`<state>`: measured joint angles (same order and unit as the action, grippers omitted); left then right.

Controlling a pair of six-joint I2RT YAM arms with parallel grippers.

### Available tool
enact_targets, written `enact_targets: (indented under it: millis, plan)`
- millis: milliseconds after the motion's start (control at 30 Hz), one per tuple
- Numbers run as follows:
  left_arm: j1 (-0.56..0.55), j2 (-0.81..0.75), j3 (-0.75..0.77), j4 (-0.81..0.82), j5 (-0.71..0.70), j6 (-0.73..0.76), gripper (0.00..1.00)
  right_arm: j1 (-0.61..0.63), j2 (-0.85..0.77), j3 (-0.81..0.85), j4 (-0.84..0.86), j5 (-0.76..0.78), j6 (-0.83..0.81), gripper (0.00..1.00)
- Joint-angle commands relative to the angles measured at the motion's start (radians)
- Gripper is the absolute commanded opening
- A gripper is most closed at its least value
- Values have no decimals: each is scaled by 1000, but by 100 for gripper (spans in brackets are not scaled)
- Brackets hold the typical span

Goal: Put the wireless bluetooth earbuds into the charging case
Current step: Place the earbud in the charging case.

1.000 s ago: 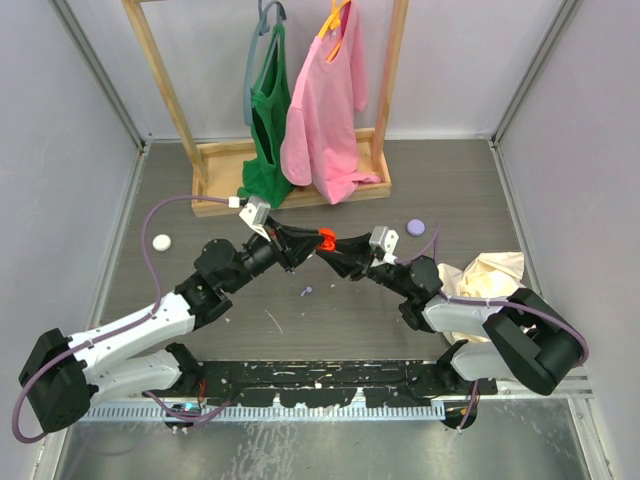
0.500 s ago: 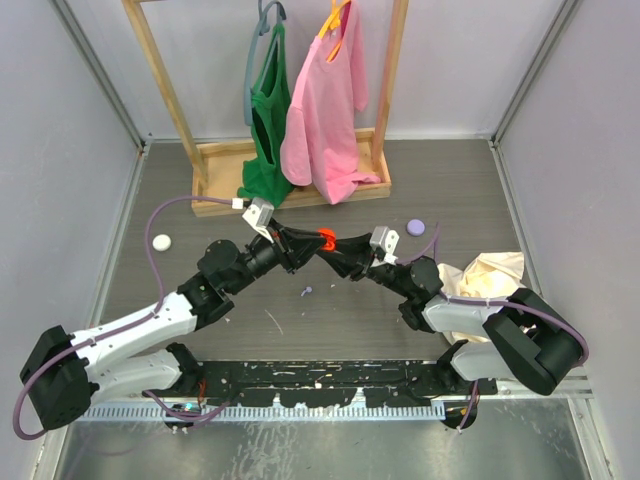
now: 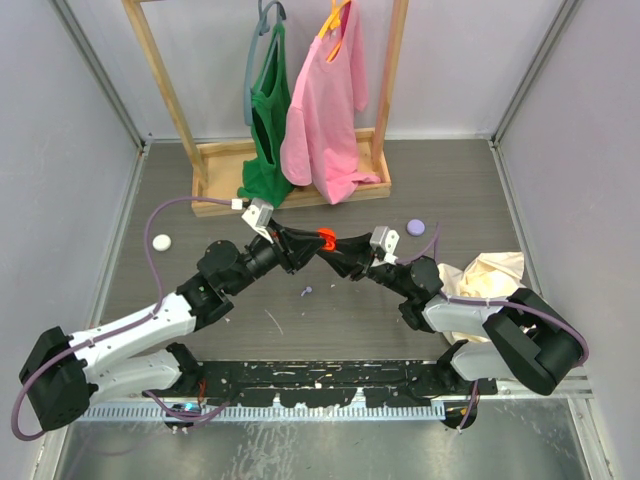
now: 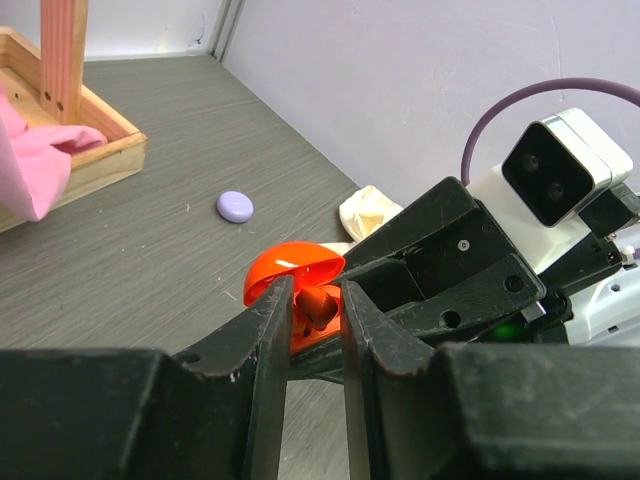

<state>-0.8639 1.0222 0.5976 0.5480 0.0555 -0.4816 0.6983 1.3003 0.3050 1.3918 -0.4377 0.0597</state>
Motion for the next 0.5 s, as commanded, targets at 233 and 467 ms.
enact_targets:
  millis: [233,467]
  plan:
    - [-6,-33,19,-40,12,-38,33,5,-9,29,101,13,3,1]
    - [-8,-53,29,-63,59,-75,37,5,-3,32,99,11,6,1]
